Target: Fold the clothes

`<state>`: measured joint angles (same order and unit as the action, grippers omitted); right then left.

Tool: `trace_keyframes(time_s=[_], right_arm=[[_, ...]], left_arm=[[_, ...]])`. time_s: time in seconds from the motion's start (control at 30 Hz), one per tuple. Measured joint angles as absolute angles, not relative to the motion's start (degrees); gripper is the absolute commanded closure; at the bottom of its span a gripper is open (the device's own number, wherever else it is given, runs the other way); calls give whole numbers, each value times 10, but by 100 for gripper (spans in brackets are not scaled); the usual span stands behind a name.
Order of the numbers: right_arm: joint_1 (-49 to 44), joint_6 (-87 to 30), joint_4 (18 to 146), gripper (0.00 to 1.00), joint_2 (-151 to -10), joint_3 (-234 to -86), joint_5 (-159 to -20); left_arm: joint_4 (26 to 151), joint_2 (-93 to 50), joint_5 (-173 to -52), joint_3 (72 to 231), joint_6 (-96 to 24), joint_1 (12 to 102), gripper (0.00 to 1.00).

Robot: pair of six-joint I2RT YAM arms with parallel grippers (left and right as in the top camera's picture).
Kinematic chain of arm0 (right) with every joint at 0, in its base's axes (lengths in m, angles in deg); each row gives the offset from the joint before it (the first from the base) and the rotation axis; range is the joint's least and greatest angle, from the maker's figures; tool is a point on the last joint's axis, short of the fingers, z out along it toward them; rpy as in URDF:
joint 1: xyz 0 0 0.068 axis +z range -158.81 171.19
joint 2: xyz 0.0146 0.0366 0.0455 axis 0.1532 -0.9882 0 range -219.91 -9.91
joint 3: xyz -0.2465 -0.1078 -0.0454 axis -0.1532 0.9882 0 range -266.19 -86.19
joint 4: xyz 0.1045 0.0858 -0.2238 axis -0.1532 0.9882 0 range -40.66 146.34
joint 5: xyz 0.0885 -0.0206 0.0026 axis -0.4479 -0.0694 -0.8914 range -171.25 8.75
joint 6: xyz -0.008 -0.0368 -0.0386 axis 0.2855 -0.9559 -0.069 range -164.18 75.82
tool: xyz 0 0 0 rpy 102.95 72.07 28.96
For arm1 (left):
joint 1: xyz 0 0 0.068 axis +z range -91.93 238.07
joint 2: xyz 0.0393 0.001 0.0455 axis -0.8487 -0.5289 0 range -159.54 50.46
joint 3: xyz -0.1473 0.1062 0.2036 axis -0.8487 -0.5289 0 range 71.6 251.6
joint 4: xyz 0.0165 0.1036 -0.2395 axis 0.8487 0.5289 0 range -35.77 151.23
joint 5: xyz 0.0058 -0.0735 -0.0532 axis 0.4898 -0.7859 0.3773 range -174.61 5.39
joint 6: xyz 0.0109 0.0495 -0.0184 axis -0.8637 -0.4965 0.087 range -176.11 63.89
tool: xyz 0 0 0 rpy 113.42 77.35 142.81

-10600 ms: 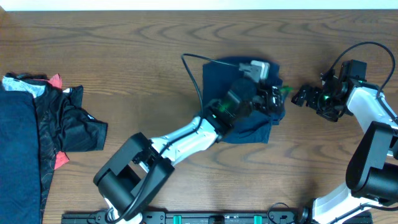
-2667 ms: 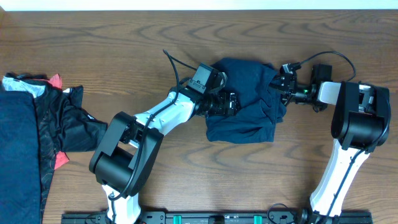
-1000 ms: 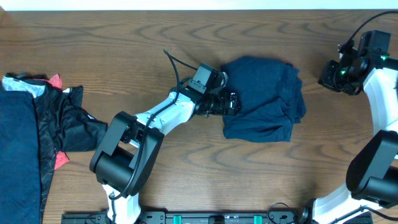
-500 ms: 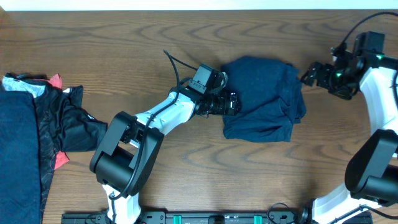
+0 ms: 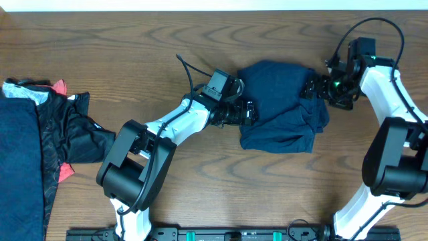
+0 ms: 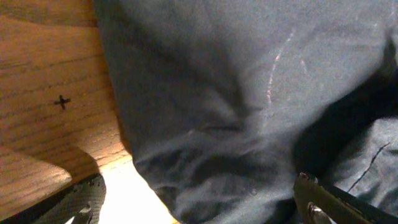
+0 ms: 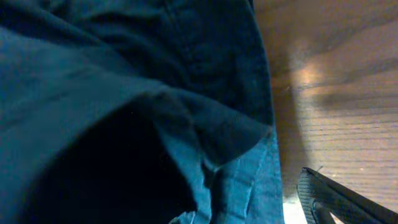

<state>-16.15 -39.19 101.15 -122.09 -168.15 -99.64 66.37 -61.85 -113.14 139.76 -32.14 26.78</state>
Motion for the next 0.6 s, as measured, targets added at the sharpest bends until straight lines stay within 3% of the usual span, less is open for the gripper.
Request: trace_keyframes(time_s=[0.47,0.53,0.57,0.6], right_arm=[[-144,-391,1002,2,-1277,-1679,-998],[-136,-392,998,50,-1277,-1679,-999],[-132,-390,997,86,-1277,-1679,-1000],[-128,-389,997,98,-1277,-1679,-1000]], left_arm=[[664,-619,-1129,1398,-322,268,2],[664,-619,-1129,1398,-322,268,2],[664,-619,-1129,1398,-322,268,2],[664,-619,-1129,1398,-322,268,2]])
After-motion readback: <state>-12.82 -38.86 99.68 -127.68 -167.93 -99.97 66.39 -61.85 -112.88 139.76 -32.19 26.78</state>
